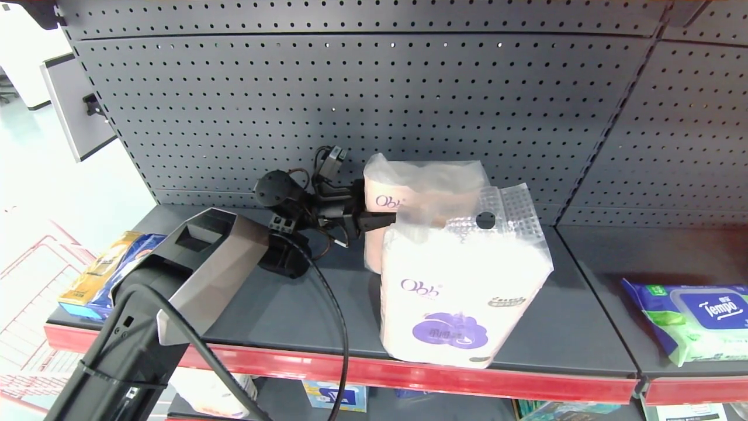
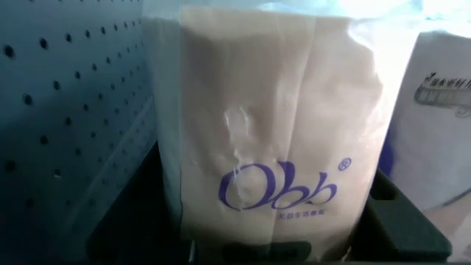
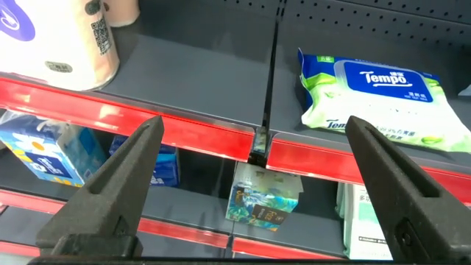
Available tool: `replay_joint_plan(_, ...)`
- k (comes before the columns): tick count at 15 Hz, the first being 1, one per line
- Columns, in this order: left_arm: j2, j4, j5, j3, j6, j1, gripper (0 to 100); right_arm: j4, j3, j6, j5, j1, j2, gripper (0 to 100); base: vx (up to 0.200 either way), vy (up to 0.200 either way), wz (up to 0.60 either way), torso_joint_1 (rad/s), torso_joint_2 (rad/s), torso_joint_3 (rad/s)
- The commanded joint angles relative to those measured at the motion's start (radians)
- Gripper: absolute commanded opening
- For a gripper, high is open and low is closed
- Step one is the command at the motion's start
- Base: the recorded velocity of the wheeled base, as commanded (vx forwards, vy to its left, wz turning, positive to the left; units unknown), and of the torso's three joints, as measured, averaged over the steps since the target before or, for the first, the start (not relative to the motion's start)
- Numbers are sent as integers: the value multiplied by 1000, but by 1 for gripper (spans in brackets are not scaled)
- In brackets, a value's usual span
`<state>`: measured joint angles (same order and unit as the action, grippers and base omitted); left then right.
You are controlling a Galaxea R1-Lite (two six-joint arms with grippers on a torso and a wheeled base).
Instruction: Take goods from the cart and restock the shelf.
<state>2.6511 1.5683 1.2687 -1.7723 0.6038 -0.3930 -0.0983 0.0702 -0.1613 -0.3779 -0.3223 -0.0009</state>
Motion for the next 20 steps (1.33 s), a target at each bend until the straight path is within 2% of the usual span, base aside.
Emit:
replay_joint_plan(1,-10,3,0,2,4,0,0,0,0,0,1,0,1,100,0,0,0,0,0,0)
replay_joint_plan(2,-10,3,0,2,13,0,0,0,0,0,-1,0,1,100,0,0,0,0,0,0)
replay_joint_plan(4,-26,3,-2,5,65,2,0,0,0,0,1,0,1,100,0,0,0,0,0,0)
replay_joint_plan(5,-28,3,-2,5,70,2,0,0,0,0,-1,0,1,100,0,0,0,0,0,0)
replay_joint_plan(8,-29,3,-2,8,70,3,0,0,0,0,-1,0,1,100,0,0,0,0,0,0)
replay_joint_plan(10,-43,3,-2,59,70,3,0,0,0,0,1,0,1,100,0,0,0,0,0,0)
replay_joint_plan(20,-40,3,24,63,68,-4,0,0,0,-1,-1,0,1,100,0,0,0,0,0,0)
